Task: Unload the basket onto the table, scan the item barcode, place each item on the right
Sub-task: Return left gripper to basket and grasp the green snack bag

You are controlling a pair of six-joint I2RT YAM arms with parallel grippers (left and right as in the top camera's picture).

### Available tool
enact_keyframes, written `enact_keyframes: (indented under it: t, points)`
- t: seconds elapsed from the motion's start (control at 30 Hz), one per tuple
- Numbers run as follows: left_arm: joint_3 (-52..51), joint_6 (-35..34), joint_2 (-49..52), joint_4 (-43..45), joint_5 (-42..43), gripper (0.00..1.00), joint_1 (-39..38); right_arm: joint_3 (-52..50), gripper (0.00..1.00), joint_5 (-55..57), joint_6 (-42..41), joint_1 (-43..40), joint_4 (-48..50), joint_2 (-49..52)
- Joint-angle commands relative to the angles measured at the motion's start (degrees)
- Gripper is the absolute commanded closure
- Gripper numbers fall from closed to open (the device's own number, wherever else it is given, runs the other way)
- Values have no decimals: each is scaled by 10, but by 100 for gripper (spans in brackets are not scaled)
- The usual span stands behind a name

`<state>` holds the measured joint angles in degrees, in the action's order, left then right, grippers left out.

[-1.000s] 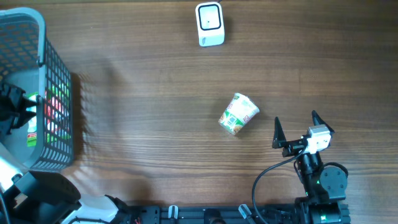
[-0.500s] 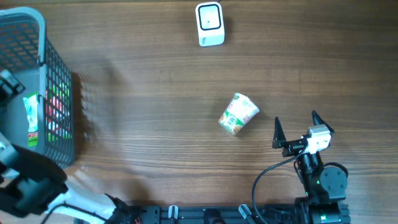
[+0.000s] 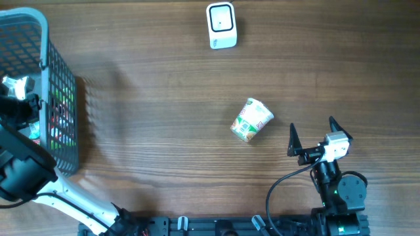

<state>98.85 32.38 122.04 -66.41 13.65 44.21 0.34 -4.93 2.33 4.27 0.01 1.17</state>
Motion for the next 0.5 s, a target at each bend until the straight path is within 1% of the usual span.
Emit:
enact_keyframes:
  t: [0.0, 0.1, 0.17, 0.23, 0.3, 0.37, 0.47]
  points:
    - [-55, 19, 8, 36, -19, 0, 0, 0, 0, -5, 7, -3, 3, -2]
    - [-62, 17, 4, 41, -50, 0, 0, 0, 0, -5, 6, -3, 3, -2]
    - [-50, 12, -5, 39, -55, 0, 0, 0, 0, -5, 7, -3, 3, -2]
    - [-24, -29, -18, 39, -63, 0, 0, 0, 0, -5, 6, -3, 3, -2]
    - [-11, -61, -27, 39, -89, 0, 0, 0, 0, -5, 6, -3, 3, -2]
    - [-11, -63, -28, 28, -115, 0, 0, 0, 0, -5, 6, -3, 3, -2]
    - [-13, -81, -27, 26, -116, 0, 5, 0, 0, -5, 7, -3, 3, -2]
